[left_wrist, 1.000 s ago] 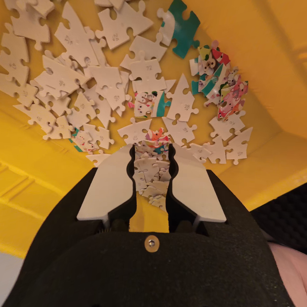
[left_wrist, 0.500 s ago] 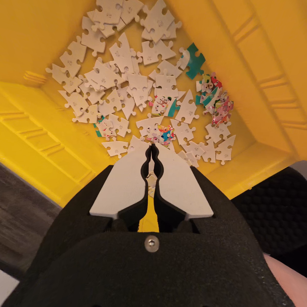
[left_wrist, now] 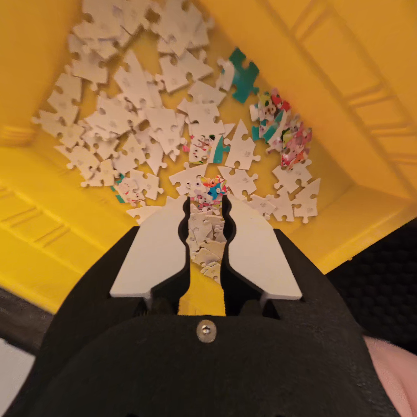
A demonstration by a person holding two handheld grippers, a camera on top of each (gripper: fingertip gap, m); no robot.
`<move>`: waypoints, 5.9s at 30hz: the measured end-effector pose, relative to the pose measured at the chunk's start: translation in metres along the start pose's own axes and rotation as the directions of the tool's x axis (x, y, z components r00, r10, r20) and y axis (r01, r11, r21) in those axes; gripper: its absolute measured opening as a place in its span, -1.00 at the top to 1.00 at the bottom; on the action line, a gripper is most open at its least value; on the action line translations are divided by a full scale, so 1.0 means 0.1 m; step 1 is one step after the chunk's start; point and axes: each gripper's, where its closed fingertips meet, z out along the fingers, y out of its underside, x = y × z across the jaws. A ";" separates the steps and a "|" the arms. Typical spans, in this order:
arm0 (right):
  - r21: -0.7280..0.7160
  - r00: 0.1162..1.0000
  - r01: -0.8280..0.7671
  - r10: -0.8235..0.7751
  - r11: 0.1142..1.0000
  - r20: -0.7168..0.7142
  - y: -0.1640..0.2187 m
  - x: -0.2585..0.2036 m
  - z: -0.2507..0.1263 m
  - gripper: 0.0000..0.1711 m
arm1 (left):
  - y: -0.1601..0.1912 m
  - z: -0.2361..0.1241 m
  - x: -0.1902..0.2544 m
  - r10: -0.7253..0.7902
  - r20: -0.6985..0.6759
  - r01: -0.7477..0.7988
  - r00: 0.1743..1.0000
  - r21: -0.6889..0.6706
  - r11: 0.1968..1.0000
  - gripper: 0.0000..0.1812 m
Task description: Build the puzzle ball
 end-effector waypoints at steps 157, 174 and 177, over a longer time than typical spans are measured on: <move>0.393 0.916 0.100 -0.239 0.914 0.323 -2.81 -1.20 1.09 0.96 | -1.23 -1.91 1.18 0.338 -0.341 0.162 0.877 0.873 0.460 0.74; 0.221 0.957 0.201 -0.239 0.954 0.163 -2.06 -0.72 0.98 0.64 | -0.67 -0.67 -0.13 -0.362 -0.293 0.462 0.885 0.458 0.759 0.98; 0.164 0.972 0.206 -0.222 0.965 0.083 -1.66 -0.55 0.91 0.64 | -0.50 -0.23 -0.27 -0.473 -0.300 0.551 0.829 0.292 0.781 0.98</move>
